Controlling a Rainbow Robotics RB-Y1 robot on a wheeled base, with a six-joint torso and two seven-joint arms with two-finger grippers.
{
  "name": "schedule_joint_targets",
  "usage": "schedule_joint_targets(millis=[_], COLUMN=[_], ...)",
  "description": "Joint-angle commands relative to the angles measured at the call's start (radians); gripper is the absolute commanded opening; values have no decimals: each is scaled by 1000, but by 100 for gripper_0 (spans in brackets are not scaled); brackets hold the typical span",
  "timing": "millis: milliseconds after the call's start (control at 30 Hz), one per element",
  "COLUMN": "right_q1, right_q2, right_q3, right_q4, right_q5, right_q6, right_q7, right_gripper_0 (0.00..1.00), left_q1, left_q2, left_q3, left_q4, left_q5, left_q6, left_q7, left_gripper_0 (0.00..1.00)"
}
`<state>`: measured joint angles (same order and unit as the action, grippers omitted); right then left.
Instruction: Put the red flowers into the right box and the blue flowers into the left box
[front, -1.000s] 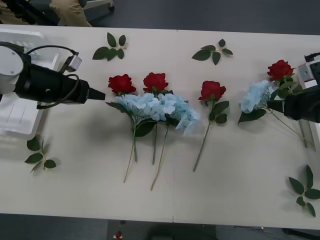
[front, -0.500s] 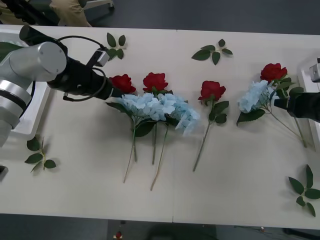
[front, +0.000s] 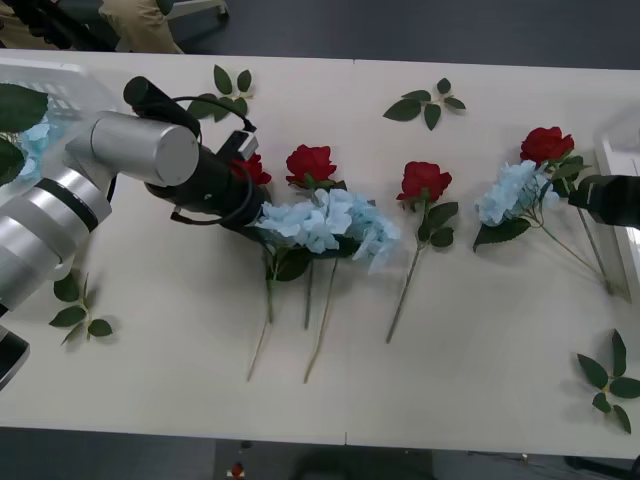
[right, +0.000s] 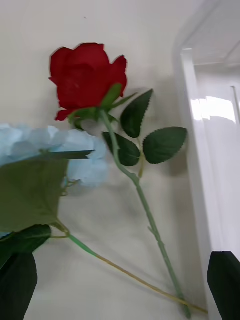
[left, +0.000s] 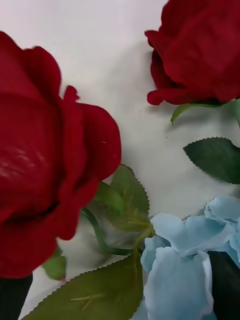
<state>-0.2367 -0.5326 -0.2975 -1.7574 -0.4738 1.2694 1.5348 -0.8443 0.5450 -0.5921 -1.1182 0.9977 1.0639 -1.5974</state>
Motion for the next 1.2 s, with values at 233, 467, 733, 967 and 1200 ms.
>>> schedule_joint_targets(millis=[233, 467, 733, 967, 1200], right_q1=[-38, -55, -76, -84, -84], right_q2=[-7, -36, -50, -50, -49], right_q3=[32, 103, 150, 189, 193], right_q4=[85, 145, 207, 222, 237], right_q5=[106, 147, 165, 218, 248], right_q6=[-91, -162, -223, -234, -234], right_q7=[21, 35, 51, 65, 82], right_gripper_0=[100, 100, 100, 100, 100], left_q1=[-41, -41, -45, -58, -59], left_q2=[15, 15, -7, -14, -33], left_q3=[18, 17, 14, -48, -48], left_q4=[-3, 6, 63, 63, 63], left_q5=[15, -2, -21, -113, -139], left_q6=[-18, -61, -71, -71, -71], left_q7=[243, 315, 303, 303, 297], left_gripper_0=[100, 100, 100, 98, 93])
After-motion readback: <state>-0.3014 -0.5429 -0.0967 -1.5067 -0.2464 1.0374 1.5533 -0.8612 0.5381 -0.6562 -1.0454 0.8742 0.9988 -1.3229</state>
